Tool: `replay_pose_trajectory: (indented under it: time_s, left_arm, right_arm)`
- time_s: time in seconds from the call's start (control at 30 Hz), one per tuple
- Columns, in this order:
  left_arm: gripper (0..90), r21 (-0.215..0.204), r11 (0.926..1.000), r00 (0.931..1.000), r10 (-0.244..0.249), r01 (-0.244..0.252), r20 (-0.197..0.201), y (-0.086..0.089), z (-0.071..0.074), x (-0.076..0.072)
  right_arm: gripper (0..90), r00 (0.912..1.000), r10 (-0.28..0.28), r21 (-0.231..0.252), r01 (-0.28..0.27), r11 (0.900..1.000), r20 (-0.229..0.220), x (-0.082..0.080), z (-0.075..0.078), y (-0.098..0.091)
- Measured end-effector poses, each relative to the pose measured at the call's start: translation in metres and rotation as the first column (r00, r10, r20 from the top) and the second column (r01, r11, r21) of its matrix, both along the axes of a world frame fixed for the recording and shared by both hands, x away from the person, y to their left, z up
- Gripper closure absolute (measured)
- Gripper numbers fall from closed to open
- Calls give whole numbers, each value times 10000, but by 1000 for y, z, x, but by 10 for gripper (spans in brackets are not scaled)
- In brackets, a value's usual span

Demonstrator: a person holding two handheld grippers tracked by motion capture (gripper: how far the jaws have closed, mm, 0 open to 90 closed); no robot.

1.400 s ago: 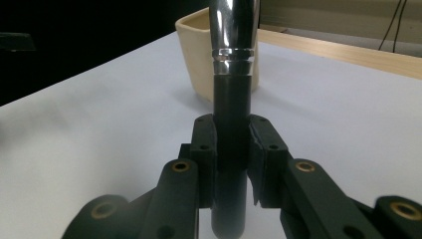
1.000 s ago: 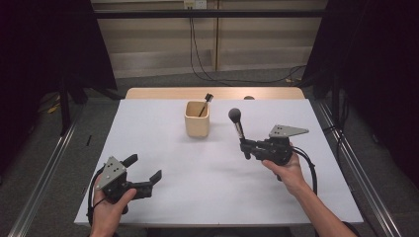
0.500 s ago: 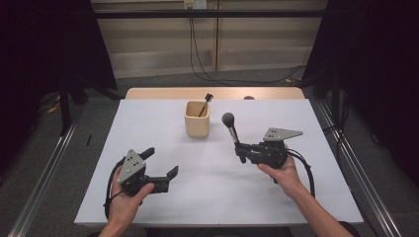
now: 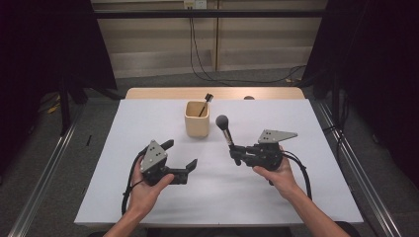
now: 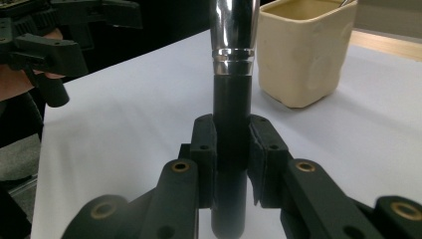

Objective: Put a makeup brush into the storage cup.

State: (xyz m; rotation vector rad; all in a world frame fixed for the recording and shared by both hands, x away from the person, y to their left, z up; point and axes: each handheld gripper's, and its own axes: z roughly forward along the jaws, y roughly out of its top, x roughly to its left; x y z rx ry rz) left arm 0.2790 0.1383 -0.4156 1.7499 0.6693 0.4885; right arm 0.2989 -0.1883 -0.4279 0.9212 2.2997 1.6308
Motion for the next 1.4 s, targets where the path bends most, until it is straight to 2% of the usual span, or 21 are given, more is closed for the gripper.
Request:
replay_pose_trajectory:
  time_s: [0.13,0.27,0.33,0.4,0.47,0.53,0.77,0.87,1.0,1.07,1.23,1.3,1.33,1.4]
  left_arm:
    - [27,-27,9997,9997,-234,234,-20,-14,5,2]
    - [34,-58,9977,9977,-673,673,15,-31,10,3]
    - [46,-283,9963,9964,-818,812,-230,-36,12,5]
    - [71,-415,9944,9949,-983,972,-239,-41,14,8]
    - [63,-400,9951,9959,-904,899,-97,-47,16,11]
    - [54,-452,9940,9944,-1014,1000,-297,-53,16,16]
    - [49,-197,9942,9932,-1066,1058,-467,-72,17,23]
    - [49,-322,9917,9905,-1261,1244,-555,-77,18,26]
    - [81,-588,9925,9916,-1110,1072,-667,-81,17,31]
    - [74,-433,9957,9948,-839,814,-583,-84,16,32]
    - [190,-527,9938,9928,-1015,983,-632,-87,14,34]
    - [237,-637,9929,9914,-1051,1003,-774,-88,13,34]
    - [257,-712,9939,9926,-896,838,-820,-87,12,34]
    - [327,-945,9913,9884,-1021,917,-1121,-87,10,34]
  right_arm:
    - [754,9999,134,-67,-134,9999,-32,-1,-2,6]
    - [755,9997,255,-87,-255,9996,-14,-3,-1,10]
    - [755,9996,284,-72,-284,9996,9,-4,-1,10]
    - [755,9996,297,-45,-297,9995,27,-4,0,11]
    - [755,9995,301,-49,-301,9995,11,-4,0,11]
    - [755,9995,307,-35,-307,9995,-5,-4,-1,12]
    - [755,9994,352,-77,-352,9994,24,-4,-1,13]
    - [755,9995,314,-96,-314,9995,-13,-3,-2,13]
    - [754,9994,344,-113,-344,9993,-6,-4,-3,14]
    - [754,9994,333,-134,-333,9994,1,-3,-2,14]
    - [754,9998,213,52,-213,9998,-7,-3,-1,11]
    - [755,9997,229,36,-229,9997,-18,-3,-2,12]
    - [755,9997,255,15,-255,9997,-5,-3,-2,12]
    - [755,9996,273,7,-273,9996,38,-4,-1,13]
